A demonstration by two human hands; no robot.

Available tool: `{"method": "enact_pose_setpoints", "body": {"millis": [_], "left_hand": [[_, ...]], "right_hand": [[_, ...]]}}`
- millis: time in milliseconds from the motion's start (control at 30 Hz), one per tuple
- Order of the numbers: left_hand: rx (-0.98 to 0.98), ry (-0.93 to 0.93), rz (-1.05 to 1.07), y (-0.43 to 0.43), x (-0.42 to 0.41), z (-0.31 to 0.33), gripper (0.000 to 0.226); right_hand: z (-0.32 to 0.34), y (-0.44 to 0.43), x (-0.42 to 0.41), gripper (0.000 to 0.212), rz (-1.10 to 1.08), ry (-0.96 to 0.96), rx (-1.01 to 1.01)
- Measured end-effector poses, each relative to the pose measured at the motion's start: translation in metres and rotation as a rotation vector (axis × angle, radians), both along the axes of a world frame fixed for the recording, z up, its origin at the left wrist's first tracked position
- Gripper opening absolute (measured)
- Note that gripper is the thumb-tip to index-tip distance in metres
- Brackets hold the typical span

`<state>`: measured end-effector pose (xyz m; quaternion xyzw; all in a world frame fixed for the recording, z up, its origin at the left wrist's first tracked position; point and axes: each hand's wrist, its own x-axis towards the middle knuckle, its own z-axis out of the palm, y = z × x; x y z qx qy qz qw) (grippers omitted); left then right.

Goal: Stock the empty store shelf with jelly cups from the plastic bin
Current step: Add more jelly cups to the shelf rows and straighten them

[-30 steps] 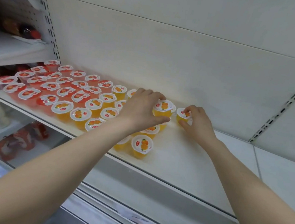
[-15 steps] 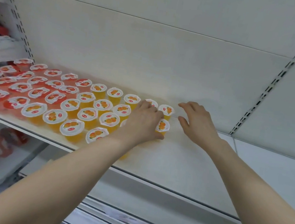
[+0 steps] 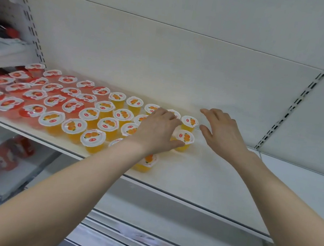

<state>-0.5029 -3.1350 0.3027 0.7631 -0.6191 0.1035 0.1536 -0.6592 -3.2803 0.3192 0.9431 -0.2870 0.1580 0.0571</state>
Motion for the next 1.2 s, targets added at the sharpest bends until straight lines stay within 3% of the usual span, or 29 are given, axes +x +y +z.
{"method": "enact_pose_setpoints", "body": {"millis": [300,633,967,1200], "left_hand": [[-0.13,-0.024,0.081,0.107,0.061,0.029,0.052],[-0.185,-0.095,0.256,0.301,0.158,0.02,0.047],[-0.154,-0.059,0.526,0.509,0.242,-0.04,0.038],[-0.072,0.192,0.877,0.628,0.273,-0.118,0.038]], "right_hand": [[0.023,0.09,0.054,0.044,0.123,-0.034,-0.066],[0.019,0.254,0.167,0.043,0.342,-0.079,-0.14],[-0.035,0.421,0.283,0.045,0.615,0.005,-0.138],[-0.097,0.505,0.354,0.042,0.871,0.108,-0.034]]}}
